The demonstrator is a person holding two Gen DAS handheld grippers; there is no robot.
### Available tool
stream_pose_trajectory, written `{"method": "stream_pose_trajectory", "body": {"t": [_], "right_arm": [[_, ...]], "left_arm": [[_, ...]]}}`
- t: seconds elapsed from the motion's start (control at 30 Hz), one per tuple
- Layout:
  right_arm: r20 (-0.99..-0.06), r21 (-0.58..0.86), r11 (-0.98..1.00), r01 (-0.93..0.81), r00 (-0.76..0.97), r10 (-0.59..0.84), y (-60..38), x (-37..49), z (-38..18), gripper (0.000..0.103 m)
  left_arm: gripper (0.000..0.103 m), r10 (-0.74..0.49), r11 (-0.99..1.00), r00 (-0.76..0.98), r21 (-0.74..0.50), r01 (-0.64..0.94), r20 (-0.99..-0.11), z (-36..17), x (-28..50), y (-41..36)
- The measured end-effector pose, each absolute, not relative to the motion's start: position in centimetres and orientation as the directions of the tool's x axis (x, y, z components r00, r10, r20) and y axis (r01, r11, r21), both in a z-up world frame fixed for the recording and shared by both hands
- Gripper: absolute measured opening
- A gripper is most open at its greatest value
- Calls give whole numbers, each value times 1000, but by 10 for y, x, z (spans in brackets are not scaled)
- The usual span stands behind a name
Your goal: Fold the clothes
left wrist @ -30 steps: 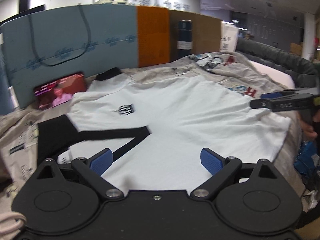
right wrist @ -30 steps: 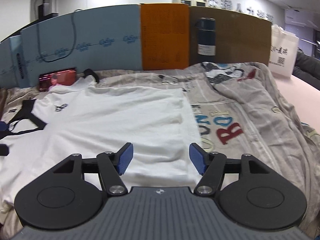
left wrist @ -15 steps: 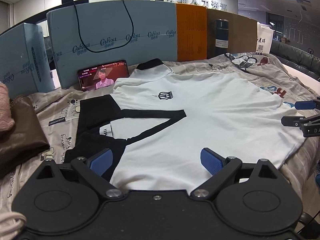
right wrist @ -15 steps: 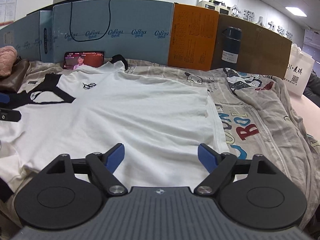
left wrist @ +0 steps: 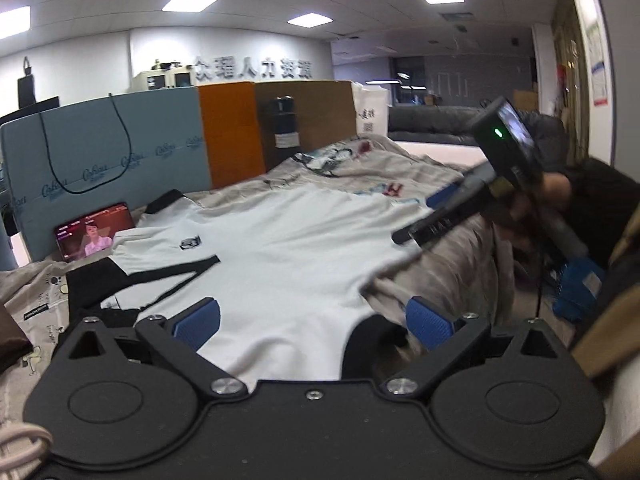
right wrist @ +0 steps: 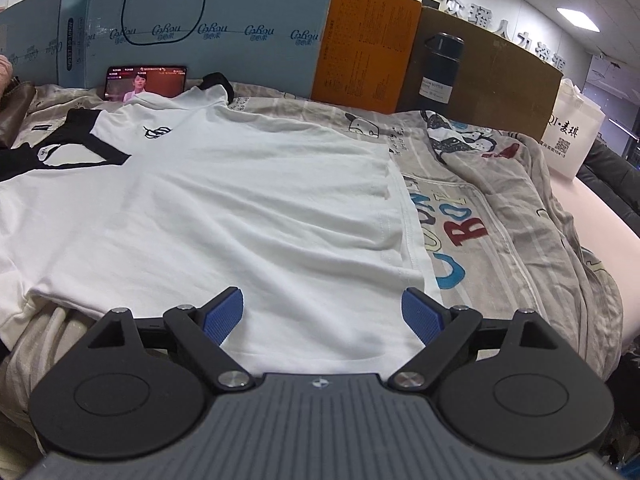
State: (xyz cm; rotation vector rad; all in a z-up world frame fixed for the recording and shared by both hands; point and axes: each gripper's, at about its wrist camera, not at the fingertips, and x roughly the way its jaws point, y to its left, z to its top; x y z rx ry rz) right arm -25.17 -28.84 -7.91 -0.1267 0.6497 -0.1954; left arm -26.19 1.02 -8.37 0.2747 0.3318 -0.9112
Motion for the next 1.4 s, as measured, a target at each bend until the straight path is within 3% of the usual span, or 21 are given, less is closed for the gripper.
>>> {"method": "stream_pose_trajectory", "body": {"t": [0.23, 0.5, 0.6, 0.67, 0.7, 0.77, 0.97, 1.17, 1.27, 1.37, 1.4], "right_arm": [[-572, -171, 980, 102, 800, -183, -288, -264, -77, 85], [-541, -164, 974, -155, 840, 43, -271, -280, -83, 86], [-551, -163, 955, -246, 826, 119, -263, -280, -85, 86], [-553, -161, 942, -294, 818, 161, -258, -280, -86, 86], [-552, -161, 936, -314, 815, 178, -256, -280, -86, 86], [-553, -165, 928, -335, 810, 194, -254, -277, -88, 86], [-544, -199, 903, -381, 809, 221, -252, -267, -92, 81], [-545, -192, 928, -319, 821, 170, -293, -268, -87, 60], [-539, -133, 955, -264, 828, 154, -329, -271, -82, 42], [-490, -4, 964, -265, 841, 230, -362, -270, -76, 17], [-466, 34, 963, -268, 848, 253, -371, -267, -74, 13]], "left_arm": [[101, -682, 580, 582, 157, 799, -443, -114, -266, 8], [95, -662, 602, 653, 259, 756, -367, -135, -273, 5], [74, -657, 623, 673, 258, 738, -338, -133, -269, 5], [47, -666, 628, 666, 230, 744, -335, -131, -264, 5], [40, -672, 627, 662, 221, 747, -331, -130, -262, 5], [14, -672, 635, 667, 213, 742, -321, -127, -260, 5], [9, -643, 691, 732, 242, 681, -223, -106, -253, 3], [8, -628, 701, 756, 290, 652, -184, -87, -234, -4], [8, -621, 698, 762, 314, 644, -183, -84, -222, -6], [8, -617, 692, 767, 341, 636, -179, -81, -209, -10], [8, -616, 688, 769, 357, 632, -173, -79, -204, -11]]}}
